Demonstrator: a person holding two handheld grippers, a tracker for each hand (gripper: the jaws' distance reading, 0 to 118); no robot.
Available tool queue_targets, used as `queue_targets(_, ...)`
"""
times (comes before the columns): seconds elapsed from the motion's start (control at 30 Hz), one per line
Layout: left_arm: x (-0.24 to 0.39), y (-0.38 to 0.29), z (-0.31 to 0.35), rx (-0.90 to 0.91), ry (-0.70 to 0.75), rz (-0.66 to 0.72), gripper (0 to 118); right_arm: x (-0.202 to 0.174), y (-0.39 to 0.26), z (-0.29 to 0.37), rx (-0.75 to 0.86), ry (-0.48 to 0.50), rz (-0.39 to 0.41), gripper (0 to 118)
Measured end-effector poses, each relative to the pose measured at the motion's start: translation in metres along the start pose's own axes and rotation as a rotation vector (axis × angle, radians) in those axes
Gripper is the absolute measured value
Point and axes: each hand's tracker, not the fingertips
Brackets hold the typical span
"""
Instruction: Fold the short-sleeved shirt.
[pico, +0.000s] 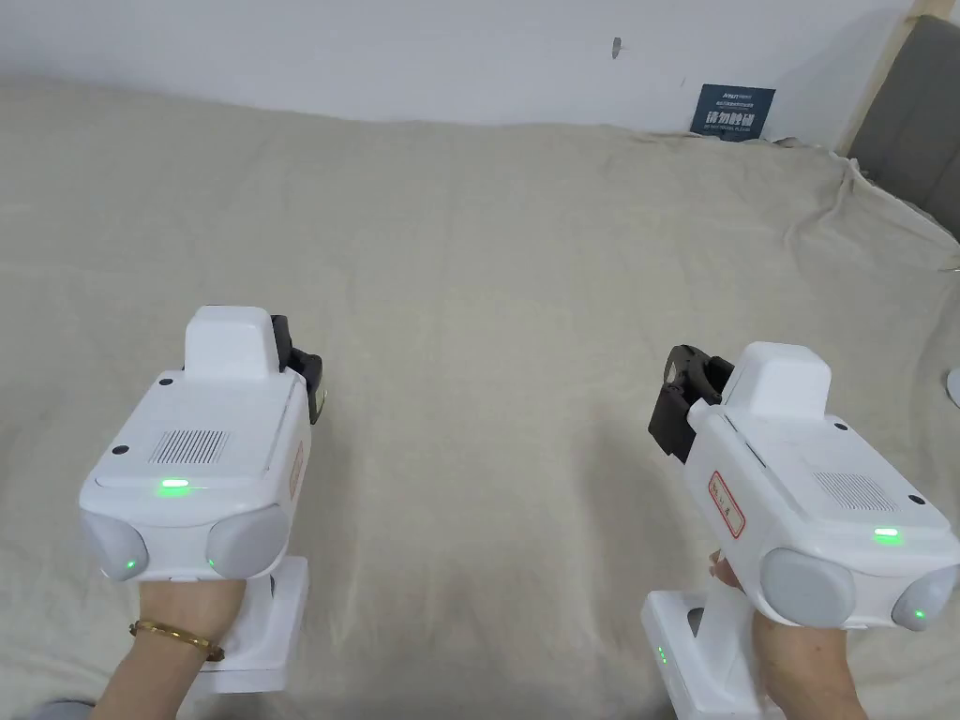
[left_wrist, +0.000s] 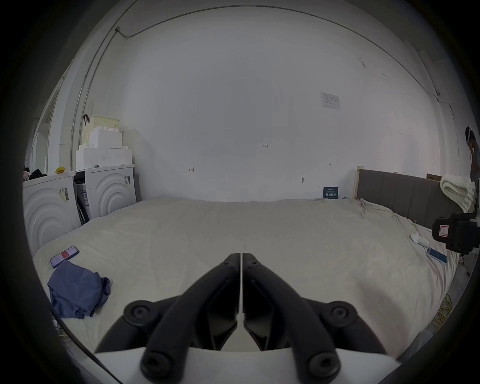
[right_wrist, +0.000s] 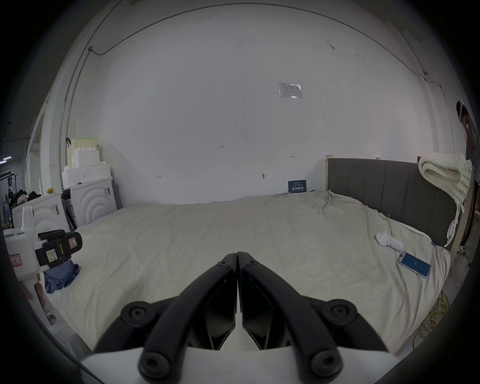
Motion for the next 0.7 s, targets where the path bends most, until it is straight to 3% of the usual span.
queue_targets(0.7,-0.006,-0.011,0.004,-0.038,0.006,-0.005,0,-0.008,-0.002,0.01,-0.005,-0.006,0.024,0)
